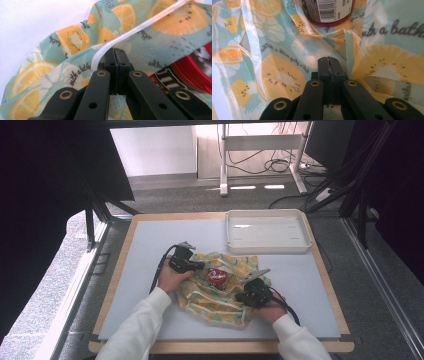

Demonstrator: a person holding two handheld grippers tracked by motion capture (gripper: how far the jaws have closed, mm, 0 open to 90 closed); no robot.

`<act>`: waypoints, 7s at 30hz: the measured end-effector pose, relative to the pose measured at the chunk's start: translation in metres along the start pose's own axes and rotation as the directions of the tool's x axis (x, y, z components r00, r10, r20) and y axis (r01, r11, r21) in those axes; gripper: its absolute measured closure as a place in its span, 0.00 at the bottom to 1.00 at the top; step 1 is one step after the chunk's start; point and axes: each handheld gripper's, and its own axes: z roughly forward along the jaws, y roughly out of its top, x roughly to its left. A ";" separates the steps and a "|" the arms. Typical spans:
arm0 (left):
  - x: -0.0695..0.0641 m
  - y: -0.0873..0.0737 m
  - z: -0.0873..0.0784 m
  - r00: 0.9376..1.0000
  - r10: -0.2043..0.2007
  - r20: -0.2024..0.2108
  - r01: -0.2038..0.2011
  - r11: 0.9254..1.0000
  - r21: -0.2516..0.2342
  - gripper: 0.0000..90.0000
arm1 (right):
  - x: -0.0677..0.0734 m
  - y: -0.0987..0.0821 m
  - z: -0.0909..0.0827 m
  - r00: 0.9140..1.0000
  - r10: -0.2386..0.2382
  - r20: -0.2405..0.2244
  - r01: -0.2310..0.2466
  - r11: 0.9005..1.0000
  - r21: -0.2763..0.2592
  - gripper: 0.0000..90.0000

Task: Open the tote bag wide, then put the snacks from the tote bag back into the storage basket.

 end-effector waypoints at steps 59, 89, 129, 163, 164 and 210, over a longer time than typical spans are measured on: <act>-0.024 -0.027 -0.047 0.996 0.058 0.062 -0.053 0.995 -0.087 1.00 | -0.006 0.037 -0.052 1.000 -0.014 0.026 0.019 0.971 -0.238 0.98; -0.030 -0.040 -0.024 0.994 0.054 0.093 -0.053 0.998 -0.018 1.00 | -0.054 0.070 0.009 0.998 0.034 0.049 -0.031 0.997 -0.066 0.98; -0.042 -0.062 -0.015 0.983 0.063 0.171 -0.077 0.994 0.077 1.00 | -0.081 0.073 0.050 0.983 0.143 0.117 -0.136 0.988 -0.070 0.99; -0.027 -0.060 -0.062 0.993 -0.001 0.118 0.017 0.991 -0.129 0.99 | -0.059 0.070 0.000 0.993 0.096 0.067 -0.079 0.973 -0.218 0.99; -0.025 -0.061 -0.065 0.994 -0.005 0.111 0.020 0.991 -0.136 0.99 | -0.057 0.069 -0.003 0.994 0.091 0.067 -0.074 0.972 -0.224 0.99; 0.006 -0.073 -0.106 0.993 -0.107 -0.041 0.094 0.964 -0.247 0.37 | -0.007 0.068 -0.041 0.999 -0.034 0.013 0.036 0.957 -0.289 0.36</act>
